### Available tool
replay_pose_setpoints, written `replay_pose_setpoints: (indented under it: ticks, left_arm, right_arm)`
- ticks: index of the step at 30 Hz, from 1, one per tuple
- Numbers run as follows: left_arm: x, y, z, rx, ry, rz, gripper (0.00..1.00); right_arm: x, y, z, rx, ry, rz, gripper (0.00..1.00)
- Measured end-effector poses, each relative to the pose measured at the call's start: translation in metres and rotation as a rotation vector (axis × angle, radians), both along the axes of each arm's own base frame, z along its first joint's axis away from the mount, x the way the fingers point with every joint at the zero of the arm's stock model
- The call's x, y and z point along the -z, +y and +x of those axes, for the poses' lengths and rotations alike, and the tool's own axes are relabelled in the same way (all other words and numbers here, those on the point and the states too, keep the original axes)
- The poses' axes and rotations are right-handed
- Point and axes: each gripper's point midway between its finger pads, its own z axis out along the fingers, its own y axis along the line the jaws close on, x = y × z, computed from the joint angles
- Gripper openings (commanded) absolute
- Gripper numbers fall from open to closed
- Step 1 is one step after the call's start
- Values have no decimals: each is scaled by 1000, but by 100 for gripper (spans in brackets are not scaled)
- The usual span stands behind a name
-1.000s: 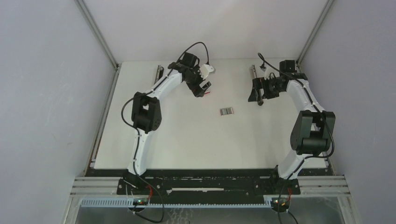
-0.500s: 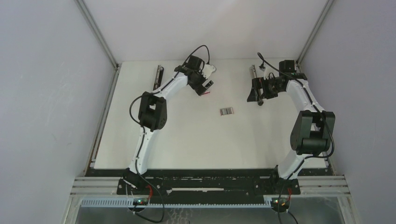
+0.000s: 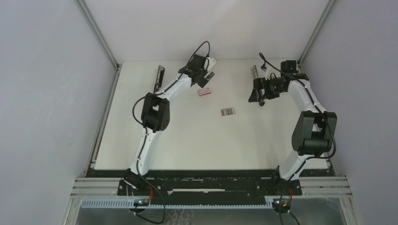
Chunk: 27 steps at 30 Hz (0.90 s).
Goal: Unload the staples from the stapler
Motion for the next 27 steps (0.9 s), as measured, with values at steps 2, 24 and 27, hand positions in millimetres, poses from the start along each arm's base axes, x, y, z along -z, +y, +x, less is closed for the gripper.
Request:
replay_pose_setpoints:
  ticks: [2,24,27]
  left_arm:
    - [2,-3,0,9,-20,52,100]
    - [29,-30,-23,185,0,227,100]
    - [28,-33,-36,235,47,195,100]
  right_arm:
    - [0,-1,0,3,0,0,100]
    - [-2,-2,0,7,1,27,100]
    - [-3,-1,0,6,0,32,100]
